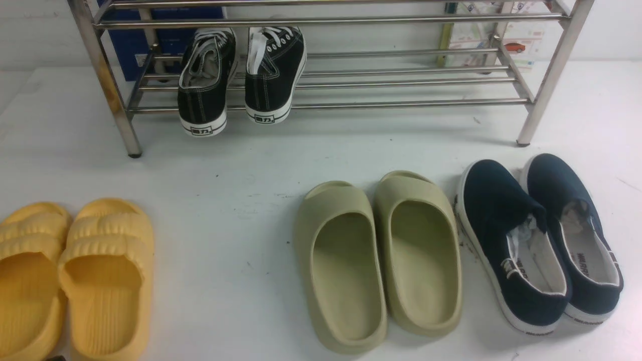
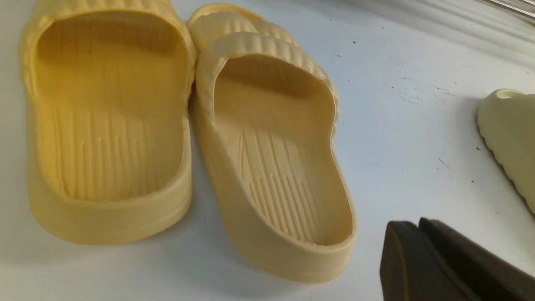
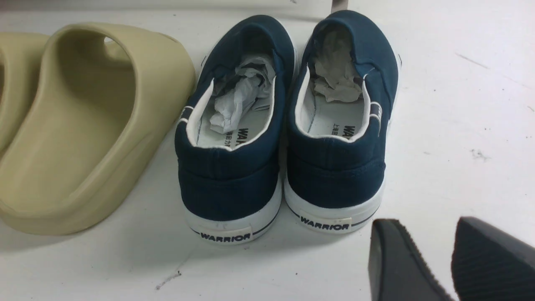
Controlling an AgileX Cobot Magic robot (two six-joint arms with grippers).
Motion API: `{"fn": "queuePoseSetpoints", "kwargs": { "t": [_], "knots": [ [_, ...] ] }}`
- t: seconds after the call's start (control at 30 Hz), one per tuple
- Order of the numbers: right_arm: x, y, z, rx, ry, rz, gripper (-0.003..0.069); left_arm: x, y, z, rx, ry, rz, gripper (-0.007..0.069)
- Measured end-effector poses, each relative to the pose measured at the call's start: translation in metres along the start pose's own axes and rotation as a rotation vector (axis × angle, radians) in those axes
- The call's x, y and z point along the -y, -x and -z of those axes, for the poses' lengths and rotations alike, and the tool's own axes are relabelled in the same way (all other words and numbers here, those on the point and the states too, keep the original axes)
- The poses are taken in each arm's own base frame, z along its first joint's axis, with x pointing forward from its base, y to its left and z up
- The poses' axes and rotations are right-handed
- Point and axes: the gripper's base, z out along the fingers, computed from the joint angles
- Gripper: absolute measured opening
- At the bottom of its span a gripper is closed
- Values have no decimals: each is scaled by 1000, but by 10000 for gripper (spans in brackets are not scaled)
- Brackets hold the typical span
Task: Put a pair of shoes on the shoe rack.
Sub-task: Use the right arm to grab the shoe closest to it
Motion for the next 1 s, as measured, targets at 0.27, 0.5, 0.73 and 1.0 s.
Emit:
{"fn": "queuePoseSetpoints", "kwargs": {
  "t": [0.27,0.5,0.73,1.0],
  "knots": [
    [0,0,0,0,0,0,246,0,0,0,0,0,0,54],
    [0,0,0,0,0,0,246,0,0,0,0,0,0,61],
    [2,0,0,0,-22,88,246,0,0,0,0,0,0,68],
    [5,0,0,0,-58,196,246,0,0,0,0,0,1,68]
  ]
}}
